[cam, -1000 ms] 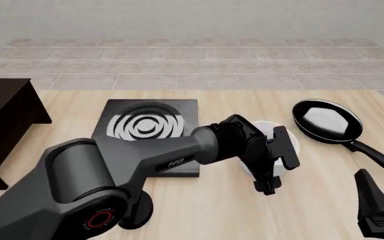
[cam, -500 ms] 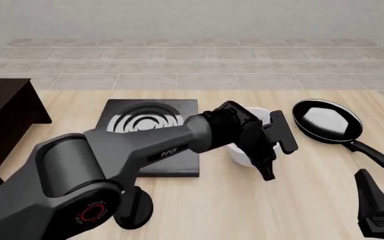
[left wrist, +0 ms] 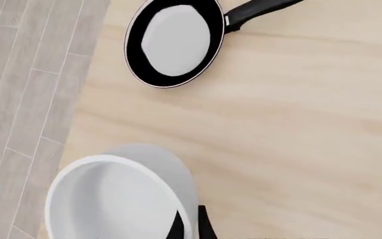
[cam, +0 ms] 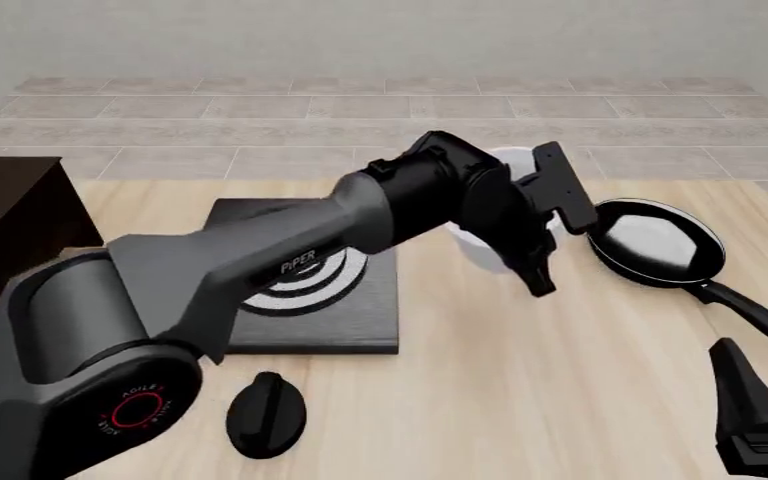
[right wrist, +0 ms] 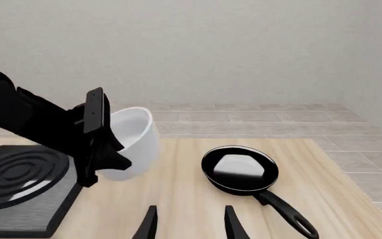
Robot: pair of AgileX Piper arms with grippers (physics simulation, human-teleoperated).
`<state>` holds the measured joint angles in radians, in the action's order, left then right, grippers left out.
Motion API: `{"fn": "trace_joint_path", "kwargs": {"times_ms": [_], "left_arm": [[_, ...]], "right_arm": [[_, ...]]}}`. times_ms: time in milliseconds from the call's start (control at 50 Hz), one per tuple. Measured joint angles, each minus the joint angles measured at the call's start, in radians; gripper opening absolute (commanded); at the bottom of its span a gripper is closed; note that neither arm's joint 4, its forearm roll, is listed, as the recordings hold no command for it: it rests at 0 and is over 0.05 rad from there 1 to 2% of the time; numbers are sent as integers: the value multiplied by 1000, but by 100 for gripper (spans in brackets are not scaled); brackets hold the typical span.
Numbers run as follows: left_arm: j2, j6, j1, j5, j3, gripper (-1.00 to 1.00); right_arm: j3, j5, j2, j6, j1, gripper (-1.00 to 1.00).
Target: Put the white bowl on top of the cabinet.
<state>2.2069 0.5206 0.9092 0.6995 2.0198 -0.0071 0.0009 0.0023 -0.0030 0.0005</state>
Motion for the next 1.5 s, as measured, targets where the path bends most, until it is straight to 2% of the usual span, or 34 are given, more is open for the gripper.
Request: {"fn": "trace_joint_path", "kwargs": {"times_ms": [440,760,1500], "left_arm": [[-166,15,-55,-12,-82,-100],[-332,-6,-119,1,-163,-100],[-646,-4,-395,-58,-456,-100]], "right_arm": [[1,-1,0,0,0,100],[1,-1,0,0,0,100],[1,-1,0,0,0,100]]}}
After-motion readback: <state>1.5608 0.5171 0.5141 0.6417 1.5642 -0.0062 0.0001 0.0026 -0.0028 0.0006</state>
